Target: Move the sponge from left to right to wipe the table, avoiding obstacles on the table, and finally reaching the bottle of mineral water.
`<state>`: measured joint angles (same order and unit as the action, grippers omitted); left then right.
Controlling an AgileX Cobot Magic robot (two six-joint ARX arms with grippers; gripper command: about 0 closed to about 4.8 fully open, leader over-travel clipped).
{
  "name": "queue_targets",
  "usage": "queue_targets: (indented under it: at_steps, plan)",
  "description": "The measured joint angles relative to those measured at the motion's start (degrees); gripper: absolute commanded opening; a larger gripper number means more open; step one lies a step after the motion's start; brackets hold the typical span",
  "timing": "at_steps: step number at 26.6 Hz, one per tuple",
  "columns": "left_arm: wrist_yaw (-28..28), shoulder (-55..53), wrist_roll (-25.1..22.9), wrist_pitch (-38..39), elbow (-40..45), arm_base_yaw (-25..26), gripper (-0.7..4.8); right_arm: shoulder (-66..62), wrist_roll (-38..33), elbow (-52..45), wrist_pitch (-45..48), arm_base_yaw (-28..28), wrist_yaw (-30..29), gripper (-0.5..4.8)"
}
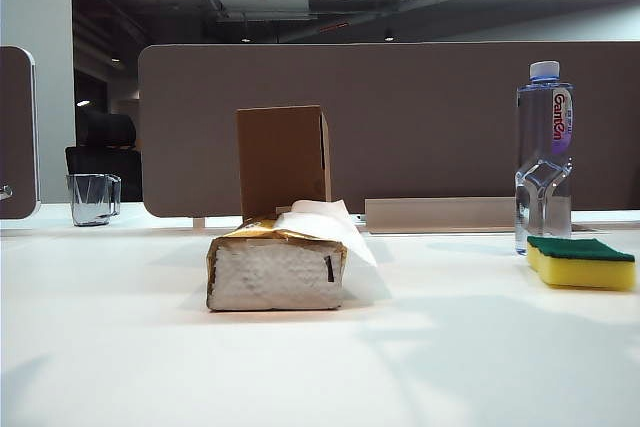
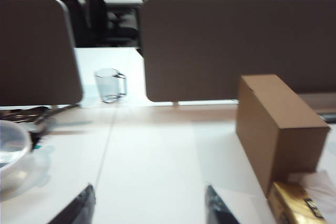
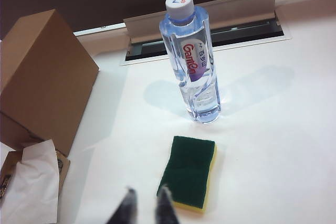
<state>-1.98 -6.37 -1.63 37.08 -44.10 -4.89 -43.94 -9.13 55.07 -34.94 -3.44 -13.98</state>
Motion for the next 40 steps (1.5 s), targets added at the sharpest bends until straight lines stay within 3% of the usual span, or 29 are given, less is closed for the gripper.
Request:
queue_targets:
  at_steps: [3,5,13,17,23,26,32,40]
  plan:
    - [-1.6,3.15,0.28,-0.13,1.86,0.0,2.67,3.96,0.15,-2.82,0.83,0.0,0.04,0.29]
    - [-2.69,4.85,0.48,-0.07,3.1,0.0,2.49,6.6,0.22,-4.94,1.46,0.0,0.13,-0.08]
    - [-3.23,6.27,1.27,-0.94,5.84,0.0,2.3,22.69,0.46,-17.09,2.95,0.0,0.74,-0.08]
    - [-3.21,6.27,1.97,-3.34,9.38,0.0,1.05,29.4,0.48,-22.56,4.24,0.0,1.38,-0.08]
    - [-3.19,6.25,4.81,-9.38,15.47,0.0,0.77,40.59,0.44,-31.28,5.64,0.0,2.38,-0.08]
    - [-3.21,6.29,5.16,-14.03,18.12,0.0,-0.07,42.32,0.42,-32.85,7.15,0.0,2.67,-0.08]
    - [-3.04,6.27,5.22,-21.66,25.27,0.0,-0.06,42.82,0.39,-35.95,10.12,0.0,4.94,-0.08]
    - [-1.31,6.29,5.14,-24.35,31.41,0.0,-0.06,42.8,0.59,-41.59,14.97,0.0,4.96,-0.08]
